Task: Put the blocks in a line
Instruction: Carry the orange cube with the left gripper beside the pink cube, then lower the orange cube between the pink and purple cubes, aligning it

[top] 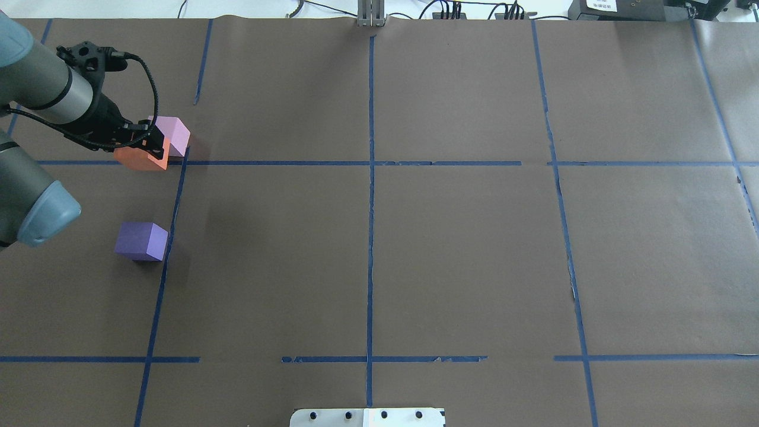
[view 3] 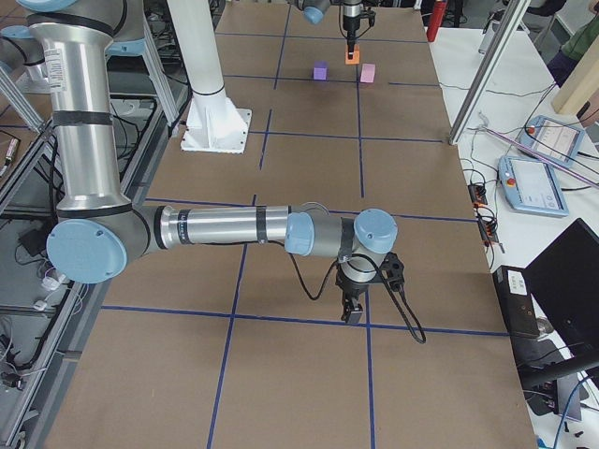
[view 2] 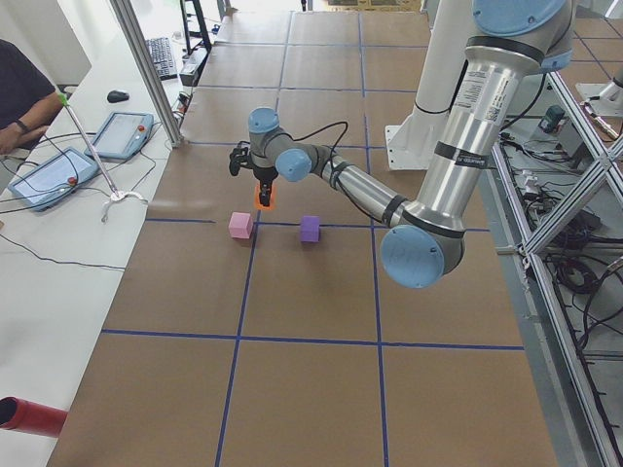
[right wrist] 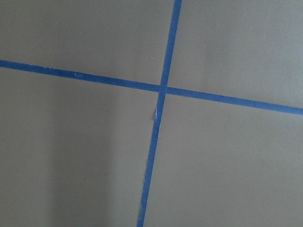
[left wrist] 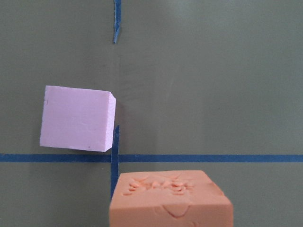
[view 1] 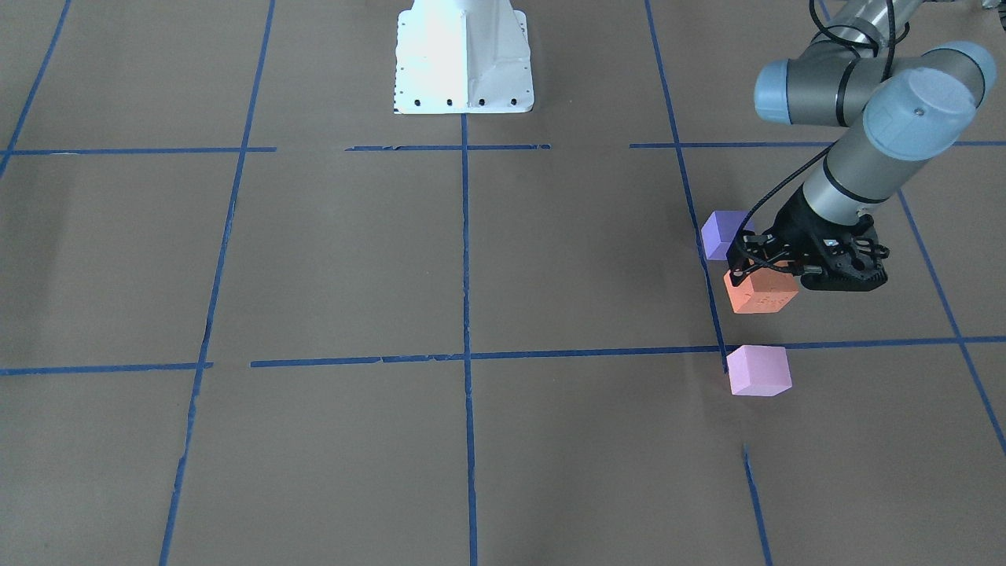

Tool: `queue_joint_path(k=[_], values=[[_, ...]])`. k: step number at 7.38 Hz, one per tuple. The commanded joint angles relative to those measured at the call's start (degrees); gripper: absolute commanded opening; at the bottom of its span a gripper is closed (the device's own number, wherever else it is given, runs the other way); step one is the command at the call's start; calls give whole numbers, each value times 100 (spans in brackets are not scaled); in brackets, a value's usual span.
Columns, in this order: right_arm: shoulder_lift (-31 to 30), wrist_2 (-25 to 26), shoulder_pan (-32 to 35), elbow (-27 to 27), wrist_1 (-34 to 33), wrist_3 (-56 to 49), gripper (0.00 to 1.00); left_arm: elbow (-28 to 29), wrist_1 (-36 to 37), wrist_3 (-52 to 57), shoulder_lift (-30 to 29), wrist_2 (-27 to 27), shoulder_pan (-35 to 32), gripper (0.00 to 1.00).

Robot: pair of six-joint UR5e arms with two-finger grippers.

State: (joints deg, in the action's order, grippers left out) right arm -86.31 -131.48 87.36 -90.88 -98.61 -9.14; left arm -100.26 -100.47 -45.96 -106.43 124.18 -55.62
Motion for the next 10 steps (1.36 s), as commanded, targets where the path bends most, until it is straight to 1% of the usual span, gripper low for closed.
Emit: queue_joint_path(k=[1, 2, 4, 5, 6, 10], values=[[0, 0, 0, 0, 0, 0, 100, 32, -17, 324, 280, 27, -37, 47], [0, 0, 0, 0, 0, 0, 100, 267, -60, 411, 298, 10, 6, 47], [0, 0, 0, 0, 0, 0, 100, 532, -148, 403, 184, 1, 33, 47], [0, 0, 0, 0, 0, 0, 100, 760, -323, 351, 27, 1, 42, 47], [0, 0, 0, 0, 0, 0, 100, 901, -342, 351, -96, -16, 77, 47], [0, 0, 0, 0, 0, 0, 100, 1236, -631, 324, -142, -34, 217, 50]])
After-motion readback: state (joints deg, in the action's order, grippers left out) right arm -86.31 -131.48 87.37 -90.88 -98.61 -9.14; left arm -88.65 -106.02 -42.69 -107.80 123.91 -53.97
